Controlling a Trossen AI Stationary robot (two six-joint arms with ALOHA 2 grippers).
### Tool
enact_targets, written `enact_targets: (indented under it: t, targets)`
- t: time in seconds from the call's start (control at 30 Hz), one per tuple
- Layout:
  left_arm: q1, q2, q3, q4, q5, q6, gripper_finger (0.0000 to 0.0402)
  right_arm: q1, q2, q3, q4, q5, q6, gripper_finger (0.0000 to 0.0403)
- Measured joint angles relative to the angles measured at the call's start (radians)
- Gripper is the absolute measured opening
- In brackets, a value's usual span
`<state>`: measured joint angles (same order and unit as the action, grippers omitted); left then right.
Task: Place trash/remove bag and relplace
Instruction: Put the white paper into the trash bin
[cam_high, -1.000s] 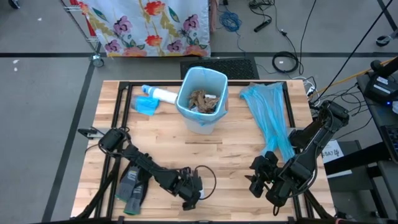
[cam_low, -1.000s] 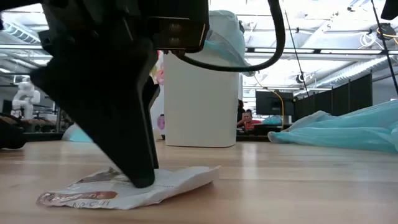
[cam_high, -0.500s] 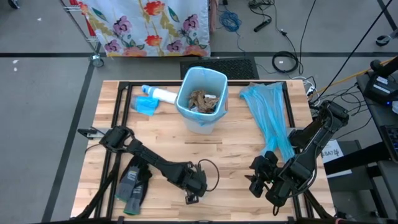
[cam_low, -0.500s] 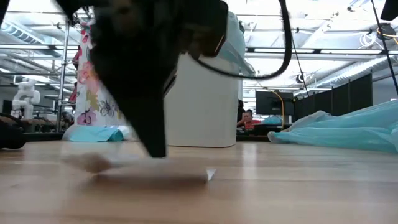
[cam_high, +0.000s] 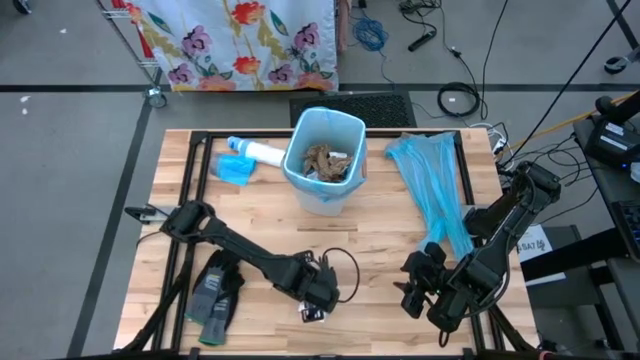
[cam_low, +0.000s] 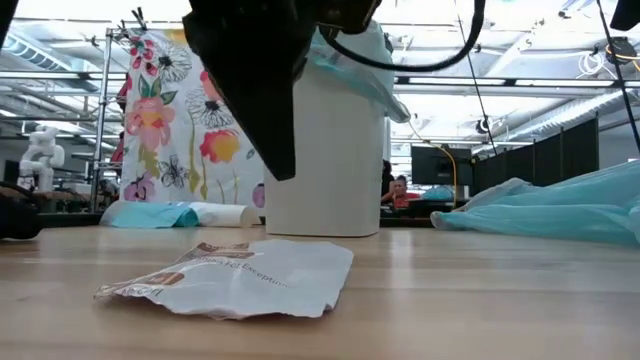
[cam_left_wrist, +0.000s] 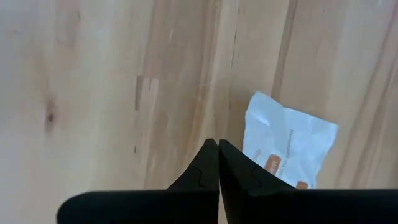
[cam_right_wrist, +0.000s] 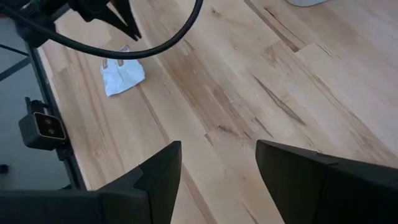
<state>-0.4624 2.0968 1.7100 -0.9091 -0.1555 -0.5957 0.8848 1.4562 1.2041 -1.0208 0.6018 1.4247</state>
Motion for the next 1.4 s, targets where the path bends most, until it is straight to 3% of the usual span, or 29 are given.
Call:
enact_targets:
  t: [0.37,0.57,0.77,0.97,1.23,1.4]
  targets:
    - [-0.085,-0.056,-0.018,0.011,-0.169,-0.050,0.0000,0.000,0.005,0.000,0.045,0.000,-0.005,0.0199]
    - [-0.096,-0.258,-0.140,0.067,-0.227,-0.039,0.0000,0.000,0.059,0.000,0.069,0.000,0.004,0.0199]
    - [-0.099,-0.515,-0.298,0.261,-0.231,0.080,0.0000,-0.012,0.158,-0.001,0.204,-0.008,-0.033,0.0199]
    - [-0.104,-0.689,-0.528,0.401,-0.211,0.094,0.0000,-0.104,0.246,-0.001,0.377,-0.155,-0.206,0.0199]
    - [-0.141,-0.815,-0.847,0.676,-0.194,0.025,0.0000,-0.278,0.357,-0.001,0.709,-0.392,-0.506,0.0199]
    - [-0.163,-0.852,-0.963,0.696,-0.188,-0.042,0.0000,-0.364,0.425,0.005,0.860,-0.509,-0.627,0.0199]
